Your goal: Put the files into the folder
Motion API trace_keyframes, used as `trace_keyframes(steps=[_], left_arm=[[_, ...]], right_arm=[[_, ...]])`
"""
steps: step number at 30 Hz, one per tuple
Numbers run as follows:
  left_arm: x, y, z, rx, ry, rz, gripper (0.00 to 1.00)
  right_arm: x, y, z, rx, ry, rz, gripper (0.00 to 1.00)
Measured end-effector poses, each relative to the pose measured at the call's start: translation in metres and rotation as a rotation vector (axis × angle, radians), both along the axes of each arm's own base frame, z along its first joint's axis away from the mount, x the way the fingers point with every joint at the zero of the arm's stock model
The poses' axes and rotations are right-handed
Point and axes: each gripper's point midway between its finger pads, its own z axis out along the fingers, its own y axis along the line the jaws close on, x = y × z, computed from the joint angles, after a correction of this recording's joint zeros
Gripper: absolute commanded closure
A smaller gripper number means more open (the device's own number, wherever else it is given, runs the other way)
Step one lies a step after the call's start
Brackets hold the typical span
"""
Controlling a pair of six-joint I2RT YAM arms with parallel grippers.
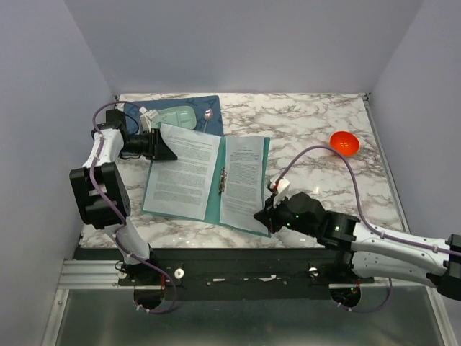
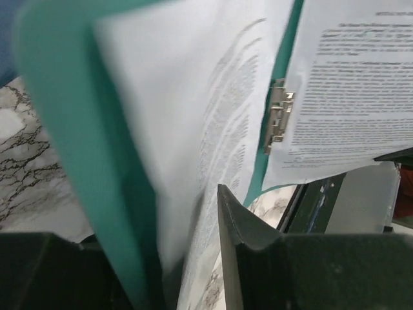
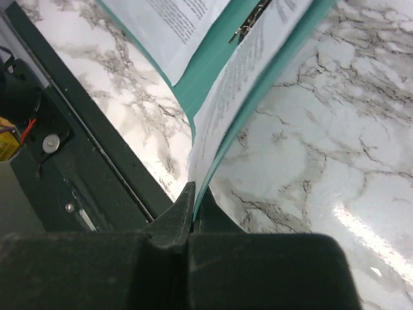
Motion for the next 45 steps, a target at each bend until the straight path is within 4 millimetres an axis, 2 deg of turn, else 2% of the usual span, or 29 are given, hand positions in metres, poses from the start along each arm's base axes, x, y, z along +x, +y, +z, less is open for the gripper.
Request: trace_keyframes(steps=[2, 4, 7, 8, 14, 18, 20, 23, 24, 28, 29, 30, 31, 34, 38, 43, 45], left_arm=[[-0.005, -0.001, 0.014, 0.010, -0.021, 0.011, 0.42], [-0.010, -0.002, 0.027, 0.012, -0.035, 0.021, 0.23], [-0.017, -0.005, 0.042, 0.013, -0.046, 0.035, 0.02], [-0.020, -0.006, 0.046, 0.013, -0.051, 0.036, 0.01], [-0.038, -0.025, 0.064, -0.008, -0.057, 0.011, 0.01], [-0.050, -0.054, 0.073, -0.036, -0.046, -0.064, 0.01], [-0.057, -0.071, 0.076, -0.052, -0.032, -0.110, 0.01], [-0.066, -0.093, 0.084, -0.069, -0.027, -0.175, 0.01], [-0.068, -0.098, 0.086, -0.072, -0.026, -0.189, 0.01], [-0.069, -0.117, 0.096, -0.079, -0.040, -0.241, 0.01], [-0.067, -0.118, 0.096, -0.081, -0.040, -0.242, 0.01], [-0.065, -0.119, 0.097, -0.082, -0.039, -0.244, 0.01], [-0.064, -0.120, 0.096, -0.083, -0.037, -0.244, 0.01], [-0.062, -0.121, 0.094, -0.083, -0.027, -0.245, 0.01], [-0.060, -0.119, 0.090, -0.062, -0.032, -0.235, 0.01], [-0.058, -0.095, 0.059, 0.082, -0.065, -0.182, 0.03], [-0.061, -0.084, 0.043, 0.160, -0.069, -0.162, 0.10]], right_arm=[[0.006, 0.010, -0.008, -0.012, 0.044, -0.030, 0.99], [0.011, 0.017, -0.018, -0.025, 0.094, -0.063, 0.99], [0.021, 0.025, -0.032, -0.040, 0.171, -0.118, 0.99], [0.024, 0.027, -0.036, -0.043, 0.193, -0.133, 0.99], [0.037, 0.035, -0.057, -0.055, 0.322, -0.191, 0.99], [0.037, 0.035, -0.074, -0.077, 0.388, -0.211, 0.99], [0.035, 0.034, -0.086, -0.105, 0.420, -0.219, 0.96], [0.029, 0.031, -0.104, -0.143, 0.477, -0.222, 0.74], [0.028, 0.030, -0.108, -0.144, 0.498, -0.223, 0.61], [0.019, 0.018, -0.124, -0.135, 0.581, -0.231, 0.37], [0.018, 0.016, -0.127, -0.130, 0.599, -0.237, 0.26], [0.016, 0.015, -0.128, -0.111, 0.625, -0.237, 0.08], [0.020, 0.016, -0.124, -0.082, 0.628, -0.241, 0.00], [0.026, 0.018, -0.113, -0.011, 0.638, -0.244, 0.00], [0.029, 0.004, -0.113, 0.014, 0.653, -0.287, 0.00], [0.031, -0.026, -0.106, 0.044, 0.654, -0.368, 0.00], [0.036, -0.038, -0.098, 0.066, 0.629, -0.407, 0.00]])
